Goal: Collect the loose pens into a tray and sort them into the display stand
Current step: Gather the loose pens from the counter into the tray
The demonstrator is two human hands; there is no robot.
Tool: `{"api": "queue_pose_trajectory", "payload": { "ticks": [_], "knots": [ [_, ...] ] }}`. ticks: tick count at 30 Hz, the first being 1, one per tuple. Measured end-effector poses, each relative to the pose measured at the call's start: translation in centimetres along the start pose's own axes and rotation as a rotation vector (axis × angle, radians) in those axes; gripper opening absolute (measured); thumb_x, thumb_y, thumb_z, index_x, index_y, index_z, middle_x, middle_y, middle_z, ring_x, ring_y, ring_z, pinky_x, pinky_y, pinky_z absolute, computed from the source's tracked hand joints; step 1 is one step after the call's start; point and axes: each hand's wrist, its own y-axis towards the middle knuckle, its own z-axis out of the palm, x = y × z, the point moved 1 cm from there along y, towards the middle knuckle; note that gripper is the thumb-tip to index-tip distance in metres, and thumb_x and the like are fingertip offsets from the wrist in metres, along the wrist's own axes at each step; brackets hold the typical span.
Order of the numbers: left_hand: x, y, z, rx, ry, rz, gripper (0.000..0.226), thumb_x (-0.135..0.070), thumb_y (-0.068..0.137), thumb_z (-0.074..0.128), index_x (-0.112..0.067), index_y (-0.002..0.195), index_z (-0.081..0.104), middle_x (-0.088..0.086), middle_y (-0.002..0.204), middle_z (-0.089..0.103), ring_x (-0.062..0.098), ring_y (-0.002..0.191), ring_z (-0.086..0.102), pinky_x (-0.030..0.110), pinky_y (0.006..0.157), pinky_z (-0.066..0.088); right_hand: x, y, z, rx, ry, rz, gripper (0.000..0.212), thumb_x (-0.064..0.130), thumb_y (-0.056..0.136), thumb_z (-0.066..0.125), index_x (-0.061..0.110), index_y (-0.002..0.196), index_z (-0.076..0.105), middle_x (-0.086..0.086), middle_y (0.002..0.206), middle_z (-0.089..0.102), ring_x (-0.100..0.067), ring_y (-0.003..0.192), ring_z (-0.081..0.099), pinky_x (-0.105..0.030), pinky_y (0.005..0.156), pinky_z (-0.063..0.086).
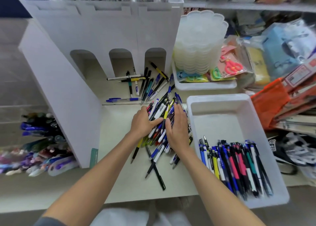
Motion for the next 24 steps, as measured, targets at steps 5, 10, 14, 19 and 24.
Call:
{"api": "queue_pose_trajectory", "payload": {
  "ticks": [5, 10, 14, 19, 24],
  "knots": [
    [-0.1, 0.3, -0.6, 0.071, 0.011, -0.004, 0.047, -0.053, 0.081, 0.075, -0.019, 0.109, 0.058, -0.005, 0.097, 0.067, 0.016, 0.086, 0.064, 0.031, 0.072, 0.050, -0.1, 0.0, 0.1, 0.007, 0.020, 0.013, 0.058, 0.029, 0.103, 0.039, 0.020, 0.156, 0.017, 0.003, 0.163, 0.016, -0.006, 0.150, 0.007, -0.032, 0.123, 0.007],
    [-0.5, -0.1, -1.0, 0.060, 0.033, 0.035, 0.034, -0.043, 0.084, 0.074, -0.021, 0.107, 0.061, -0.007, 0.096, 0.067, 0.016, 0.085, 0.063, 0.029, 0.071, 0.046, -0.1, 0.0, 0.1, 0.018, 0.006, 0.031, 0.056, 0.031, 0.104, 0.039, 0.020, 0.156, 0.020, 0.002, 0.162, 0.017, -0.008, 0.150, 0.008, -0.032, 0.123, 0.007],
    [0.1, -0.1, -2.2, -0.053, -0.041, 0.036, 0.029, -0.029, 0.082, 0.075, -0.021, 0.105, 0.058, -0.004, 0.095, 0.067, 0.019, 0.082, 0.063, 0.031, 0.070, 0.048, 0.3, 0.2, 0.0, 0.022, 0.002, 0.048, 0.054, 0.031, 0.104, 0.038, 0.018, 0.154, 0.024, 0.000, 0.161, 0.020, -0.011, 0.149, 0.011, -0.032, 0.123, 0.008],
    [1.7, 0.7, -4.6, -0.020, -0.273, 0.011, 0.027, -0.017, 0.087, 0.073, -0.016, 0.110, 0.058, 0.004, 0.089, 0.070, 0.020, 0.081, 0.069, 0.036, 0.073, 0.057, 0.4, 0.3, -0.2, 0.056, 0.004, 0.077, 0.054, 0.034, 0.104, 0.037, 0.020, 0.154, 0.023, 0.001, 0.162, 0.018, -0.012, 0.150, 0.009, -0.035, 0.123, 0.009],
    [1.1, 0.1, -6.1, -0.019, -0.403, 0.097, 0.024, -0.019, 0.093, 0.068, -0.017, 0.115, 0.057, 0.004, 0.086, 0.069, 0.013, 0.074, 0.068, 0.026, 0.065, 0.054, 0.9, 0.4, -0.7, 0.076, 0.014, 0.086, 0.052, 0.034, 0.105, 0.036, 0.020, 0.154, 0.025, 0.000, 0.162, 0.017, -0.013, 0.150, 0.007, -0.036, 0.124, 0.007]
  ]
}}
